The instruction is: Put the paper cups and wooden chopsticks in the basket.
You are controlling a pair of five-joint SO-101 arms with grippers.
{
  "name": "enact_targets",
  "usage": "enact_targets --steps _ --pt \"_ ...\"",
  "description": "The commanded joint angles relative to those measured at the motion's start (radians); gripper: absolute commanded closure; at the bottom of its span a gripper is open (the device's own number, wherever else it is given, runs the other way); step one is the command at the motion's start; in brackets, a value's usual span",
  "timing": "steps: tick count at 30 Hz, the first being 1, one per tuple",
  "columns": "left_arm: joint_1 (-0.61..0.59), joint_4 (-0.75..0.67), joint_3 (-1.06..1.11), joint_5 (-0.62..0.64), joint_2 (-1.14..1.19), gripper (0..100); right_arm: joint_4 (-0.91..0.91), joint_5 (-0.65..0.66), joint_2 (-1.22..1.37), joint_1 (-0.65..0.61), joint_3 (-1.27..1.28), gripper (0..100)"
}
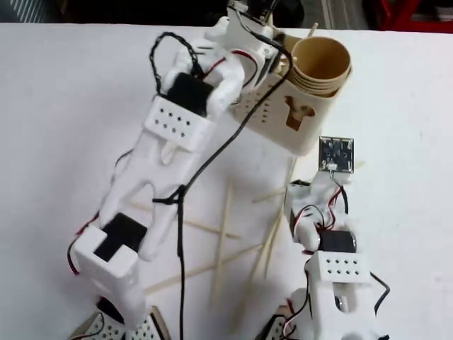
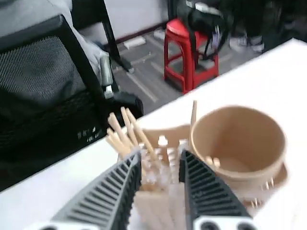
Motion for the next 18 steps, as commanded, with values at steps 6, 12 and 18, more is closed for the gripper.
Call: enact_targets --steps 6,12,18 --pt "-0.007 0.621 -0.503 -0.038 -0.019 86 0.056 0.0 -0.007 0.002 -0.06 97.8" --pt "-0.015 0.821 -0.793 -0.046 -0.021 91 0.329 0.031 0.004 -0.054 -0.255 97.8" --pt "-0.124 0.819 -0.756 -0.046 -0.11 91 0.427 0.055 0.005 -0.162 -0.311 97.7"
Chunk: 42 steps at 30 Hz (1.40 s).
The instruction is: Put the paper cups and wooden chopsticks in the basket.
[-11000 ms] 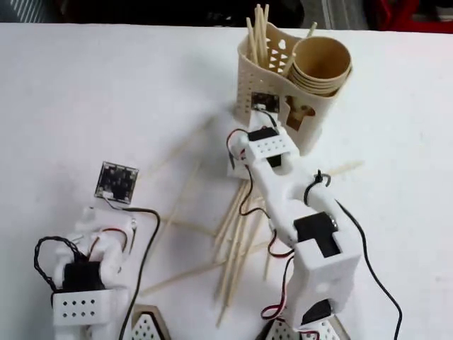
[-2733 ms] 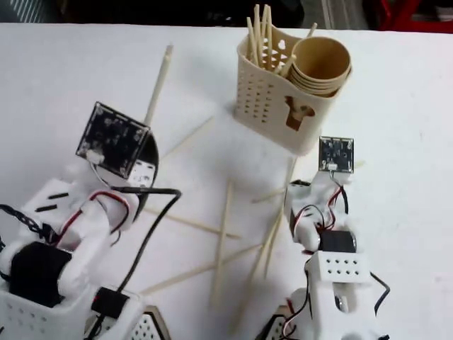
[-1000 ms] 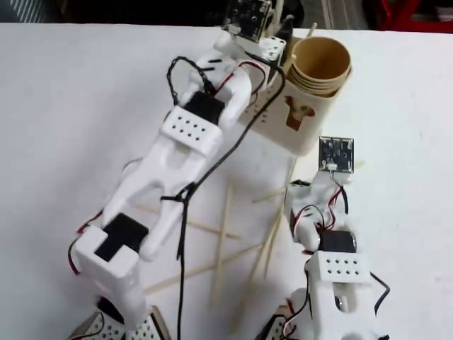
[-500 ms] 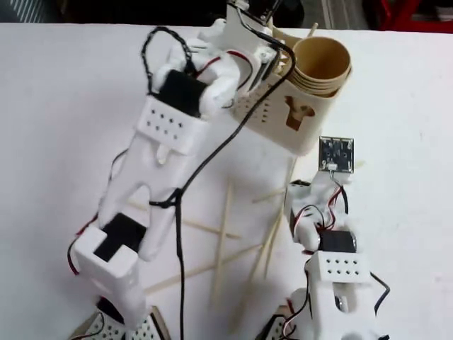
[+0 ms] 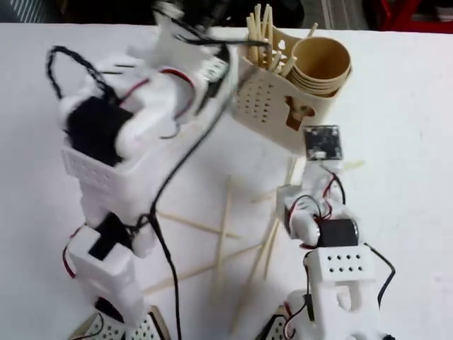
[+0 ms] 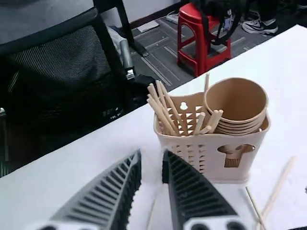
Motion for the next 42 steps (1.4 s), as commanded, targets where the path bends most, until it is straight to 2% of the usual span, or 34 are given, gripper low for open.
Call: enact_targets --steps 1,6,13,18,23,28,33,37,42 --pt "-0.065 0.003 0.026 -0.008 -0.124 91 0.031 0.012 0.008 -0.042 -0.057 97.4" --pt "-0.079 0.003 0.219 -0.008 -0.303 91 0.076 0.002 0.171 -0.07 -0.104 87.5" --pt "-0.085 -0.005 0.597 -0.011 -0.582 91 0.085 -0.124 0.533 -0.071 -0.284 86.9" --pt "-0.157 -0.046 0.844 -0.011 -0.756 91 0.079 -0.19 0.713 -0.071 -0.358 86.8" --pt "-0.219 -0.146 1.155 -0.011 -0.935 91 0.079 -0.233 0.828 -0.062 -0.402 86.8" --pt "-0.242 -0.298 1.528 -0.08 -1.144 91 0.048 -0.239 0.885 -0.062 -0.397 87.2" --pt "-0.282 -0.443 1.893 -0.084 -1.374 91 0.045 -0.259 0.94 -0.039 -0.399 87.7" --pt "-0.332 -0.534 2.13 -0.084 -1.523 91 0.045 -0.255 0.947 -0.039 -0.402 98.9" --pt "-0.375 -0.597 2.328 -0.084 -1.635 91 0.061 -0.255 0.878 -0.041 -0.402 98.1"
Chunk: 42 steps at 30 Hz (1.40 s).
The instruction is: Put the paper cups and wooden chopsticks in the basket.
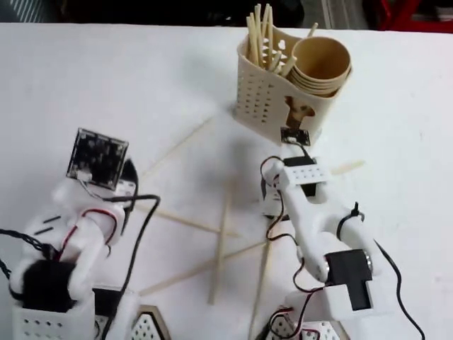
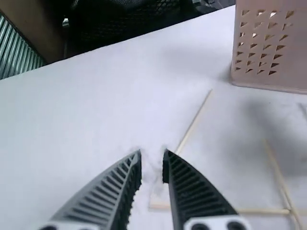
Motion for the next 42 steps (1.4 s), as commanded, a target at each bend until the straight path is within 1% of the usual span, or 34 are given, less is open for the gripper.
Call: enact_targets --steps 1,12,15,19,23,28,34,36,40,42 --pt "-0.036 -0.068 0.143 -0.008 -0.091 91 0.019 -0.003 -0.085 0.005 -0.032 98.0" --pt "-0.044 -0.172 0.4 -0.009 -0.107 91 0.165 -0.002 -0.426 -0.002 -0.034 98.1" --pt "-0.044 -0.204 0.453 -0.009 -0.107 91 0.165 0.046 -0.535 -0.002 -0.052 98.1" --pt "-0.044 -0.245 0.517 -0.009 -0.107 91 0.176 0.072 -0.648 -0.004 -0.12 98.1" --pt "-0.044 -0.278 0.571 -0.009 -0.107 91 0.24 0.074 -0.697 -0.004 -0.279 98.1" --pt "-0.044 -0.276 0.595 -0.011 -0.107 91 0.314 0.074 -0.671 -0.004 -0.546 98.1" --pt "-0.044 -0.276 0.605 -0.011 -0.107 91 0.311 0.074 -0.541 -0.004 -0.845 98.1" --pt "-0.044 -0.281 0.615 -0.012 -0.107 91 0.288 0.074 -0.473 -0.002 -0.956 98.1" --pt "-0.071 -0.293 0.624 -0.066 -0.107 91 0.2 0.081 -0.329 0.005 -1.172 98.1" --pt "-0.093 -0.293 0.624 -0.064 -0.107 91 0.154 0.129 -0.259 0.005 -1.272 98.1"
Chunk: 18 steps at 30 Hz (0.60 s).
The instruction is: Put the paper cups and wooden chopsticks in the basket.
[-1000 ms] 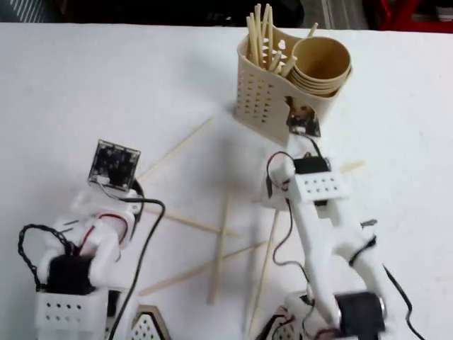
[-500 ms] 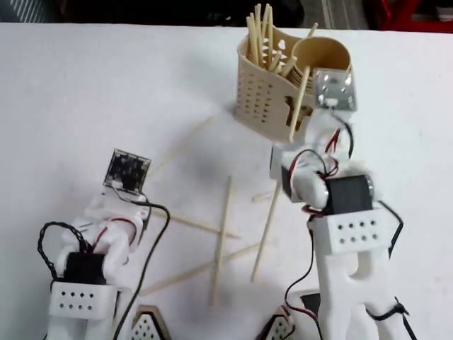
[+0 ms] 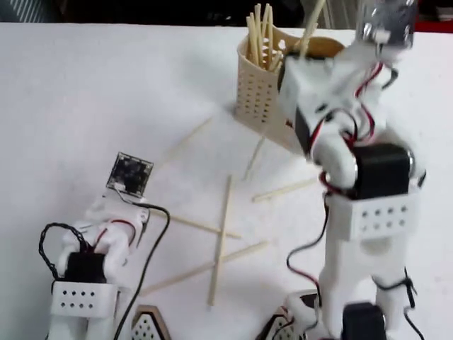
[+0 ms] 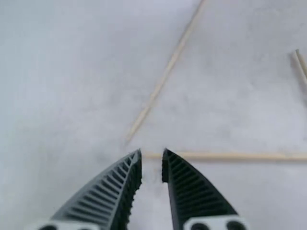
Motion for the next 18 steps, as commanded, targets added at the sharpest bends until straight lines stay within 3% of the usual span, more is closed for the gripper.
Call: enact_targets --steps 1,10,18 --pt "-0.045 -0.025 -0.008 -0.018 -0.013 91 -0.09 0.061 0.104 0.007 -0.218 98.1" --pt "-0.05 -0.061 0.012 -0.018 -0.013 91 -0.275 0.112 0.343 0.038 -0.585 98.1" --pt "-0.05 -0.064 0.014 -0.018 -0.013 91 -0.415 0.112 0.503 0.091 -0.678 98.1"
